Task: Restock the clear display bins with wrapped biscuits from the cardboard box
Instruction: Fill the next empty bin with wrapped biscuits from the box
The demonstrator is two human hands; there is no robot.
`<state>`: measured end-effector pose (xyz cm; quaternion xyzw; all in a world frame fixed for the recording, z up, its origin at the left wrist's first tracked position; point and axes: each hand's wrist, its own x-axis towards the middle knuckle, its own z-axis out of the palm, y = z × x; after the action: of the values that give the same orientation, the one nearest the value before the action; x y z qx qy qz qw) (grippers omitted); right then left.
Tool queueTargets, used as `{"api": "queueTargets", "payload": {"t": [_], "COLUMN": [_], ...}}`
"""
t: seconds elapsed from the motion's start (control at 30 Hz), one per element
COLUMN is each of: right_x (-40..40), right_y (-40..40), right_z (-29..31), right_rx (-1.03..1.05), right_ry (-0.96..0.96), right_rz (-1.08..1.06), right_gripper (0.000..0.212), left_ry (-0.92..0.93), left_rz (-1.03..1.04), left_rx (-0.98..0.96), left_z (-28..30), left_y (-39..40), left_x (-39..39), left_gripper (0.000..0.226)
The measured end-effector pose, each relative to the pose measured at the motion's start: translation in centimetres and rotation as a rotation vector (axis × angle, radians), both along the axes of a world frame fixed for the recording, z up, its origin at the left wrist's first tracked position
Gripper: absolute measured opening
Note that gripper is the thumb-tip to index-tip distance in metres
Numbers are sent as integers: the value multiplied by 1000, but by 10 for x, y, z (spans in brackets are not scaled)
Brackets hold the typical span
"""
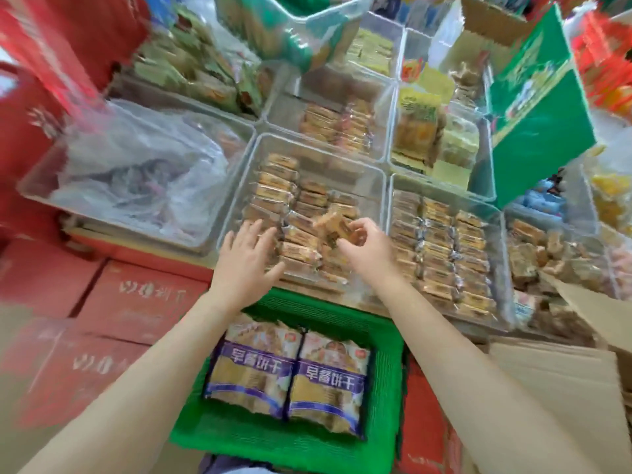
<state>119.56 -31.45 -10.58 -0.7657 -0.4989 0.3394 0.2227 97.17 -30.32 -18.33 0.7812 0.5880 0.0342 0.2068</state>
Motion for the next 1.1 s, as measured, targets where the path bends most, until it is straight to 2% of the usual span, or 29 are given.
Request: {"api": "queueTargets", "payload": {"t": [0.13,0.2,0.27,0.33,0.5,0.67,0.8,0.87,0.97,1.03,1.1], "right_x": [-18,-24,-30,-35,-40,-54,-57,-57,-43,-20,15], "right_y": [52,73,89,96,90,87,80,60,9,-33,-72], "right_z": [-23,-36,-50,-59,-77,-85,-68,-50,-12,12,31], "right_rx": [77,48,-66,-140,-124,-314,-300,-166,-83,-81,4], "right_ry": [-232,-389,-515,-483,-370,-612,-733,-688,-299,-116,-86], "right_rz": [10,132,290,331,293,427,524,546,495,474,424], "right_gripper": [18,25,36,39,46,61,63,54,43,32,25], "left_ry": [129,145,165,180,174,157,157,168,104,-43,-262], "left_rz": [-227,-272,-289,-300,-294,-284,-252,-225,-123,-15,67], "left_rx": [-12,-35,-22,-15,15,25,11,-40,-84,-20,48], "left_z": [-13,-15,-18,-20,-20,-20,-15,-12,-2,10,29], "left_y": [16,21,25,28,29,29,27,24,5,-22,-56], "left_x": [-13,-15,-16,-16,-17,-17,-16,-13,-2,16,48], "left_gripper": [88,93,97,98,96,95,94,95,79,65,54]}}
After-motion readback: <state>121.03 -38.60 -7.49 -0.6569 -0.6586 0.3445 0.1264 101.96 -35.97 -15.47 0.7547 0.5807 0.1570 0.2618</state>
